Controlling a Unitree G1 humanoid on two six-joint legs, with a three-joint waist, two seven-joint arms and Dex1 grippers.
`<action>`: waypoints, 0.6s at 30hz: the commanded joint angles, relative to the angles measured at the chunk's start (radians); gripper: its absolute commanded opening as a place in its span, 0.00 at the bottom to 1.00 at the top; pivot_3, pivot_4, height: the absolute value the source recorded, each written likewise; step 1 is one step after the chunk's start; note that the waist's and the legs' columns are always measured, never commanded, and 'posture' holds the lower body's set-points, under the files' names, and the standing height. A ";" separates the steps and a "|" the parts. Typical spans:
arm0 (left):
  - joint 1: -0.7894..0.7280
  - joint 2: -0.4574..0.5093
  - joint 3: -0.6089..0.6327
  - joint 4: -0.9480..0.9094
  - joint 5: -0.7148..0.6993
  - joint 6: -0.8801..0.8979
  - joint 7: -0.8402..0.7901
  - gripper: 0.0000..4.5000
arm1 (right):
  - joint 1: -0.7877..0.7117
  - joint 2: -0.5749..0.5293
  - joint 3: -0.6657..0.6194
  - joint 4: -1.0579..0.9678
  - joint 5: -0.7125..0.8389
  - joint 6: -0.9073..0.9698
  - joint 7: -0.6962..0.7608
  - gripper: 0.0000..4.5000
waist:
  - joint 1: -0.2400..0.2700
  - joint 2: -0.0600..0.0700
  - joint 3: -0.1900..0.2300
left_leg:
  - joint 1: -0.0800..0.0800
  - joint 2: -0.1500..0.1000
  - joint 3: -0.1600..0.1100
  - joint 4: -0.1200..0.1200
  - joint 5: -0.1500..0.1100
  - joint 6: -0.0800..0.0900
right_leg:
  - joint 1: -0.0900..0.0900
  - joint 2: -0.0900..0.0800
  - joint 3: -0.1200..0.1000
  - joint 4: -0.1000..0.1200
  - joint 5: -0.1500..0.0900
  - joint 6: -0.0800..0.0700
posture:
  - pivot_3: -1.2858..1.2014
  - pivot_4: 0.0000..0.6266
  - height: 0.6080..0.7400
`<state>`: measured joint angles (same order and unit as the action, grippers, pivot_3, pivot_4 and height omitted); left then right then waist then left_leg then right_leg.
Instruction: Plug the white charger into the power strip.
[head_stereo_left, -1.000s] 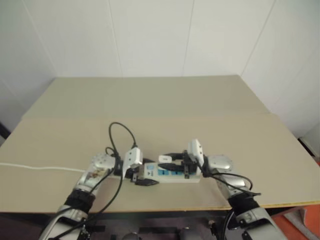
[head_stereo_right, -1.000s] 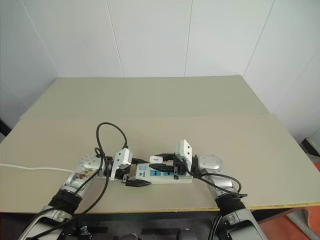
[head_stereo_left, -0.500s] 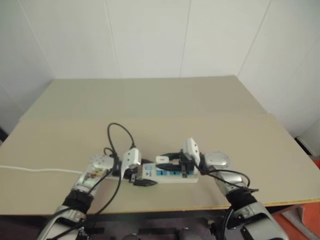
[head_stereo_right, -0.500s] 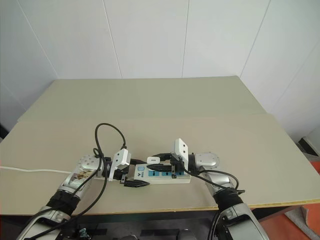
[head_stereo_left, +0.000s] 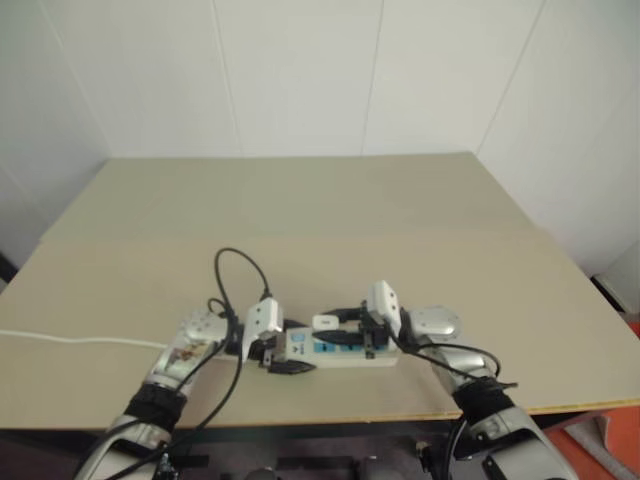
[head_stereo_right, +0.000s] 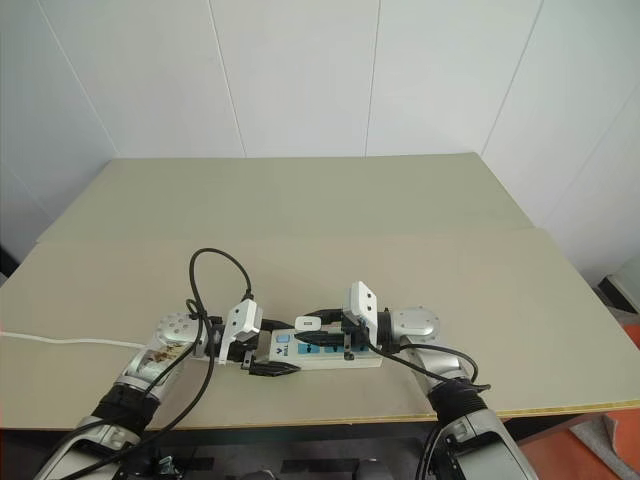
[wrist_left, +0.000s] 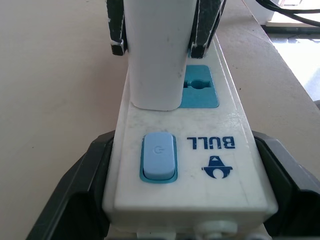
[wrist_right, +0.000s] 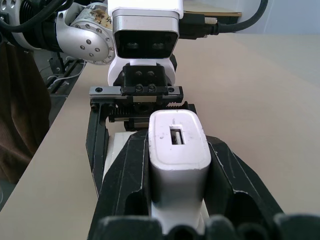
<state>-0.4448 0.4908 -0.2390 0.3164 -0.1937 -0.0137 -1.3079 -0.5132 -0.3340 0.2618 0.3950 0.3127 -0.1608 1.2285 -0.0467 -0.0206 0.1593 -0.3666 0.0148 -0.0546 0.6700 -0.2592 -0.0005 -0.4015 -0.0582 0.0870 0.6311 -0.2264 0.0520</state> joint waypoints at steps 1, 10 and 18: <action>0.026 0.060 -0.004 0.011 0.021 0.015 -0.034 0.74 | 0.045 -0.080 -0.026 0.110 -0.079 0.025 -0.029 0.26 | 0.000 0.000 0.000 | 0.000 0.000 0.000 0.000 0.000 0.000 | 0.000 0.000 0.000 0.000 0.000 0.000 | 0.52 0.24 1.00; 0.027 0.047 -0.015 0.015 0.022 0.016 -0.027 0.74 | 0.016 -0.090 0.001 0.058 -0.048 0.123 0.045 0.70 | -0.004 -0.005 -0.003 | 0.001 0.001 0.000 -0.001 0.000 0.000 | 0.000 0.000 0.000 0.000 0.000 -0.001 | 0.52 0.24 1.00; 0.041 0.032 -0.024 0.013 0.023 0.018 -0.017 0.74 | 0.035 -0.083 0.000 0.015 -0.064 0.143 0.039 0.99 | -0.011 -0.007 -0.005 | 0.015 0.001 0.000 -0.007 -0.001 0.000 | 0.013 0.001 0.000 -0.002 -0.005 0.000 | 0.52 0.24 1.00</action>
<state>-0.4293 0.5036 -0.2380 0.3183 -0.1988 -0.0101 -1.3085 -0.5217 -0.4131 0.2274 0.3939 0.2939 -0.0553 1.2617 -0.0574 -0.0281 0.1547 -0.3520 0.0161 -0.0544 0.6627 -0.2598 0.0000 -0.3884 -0.0574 0.0868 0.6289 -0.2309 0.0515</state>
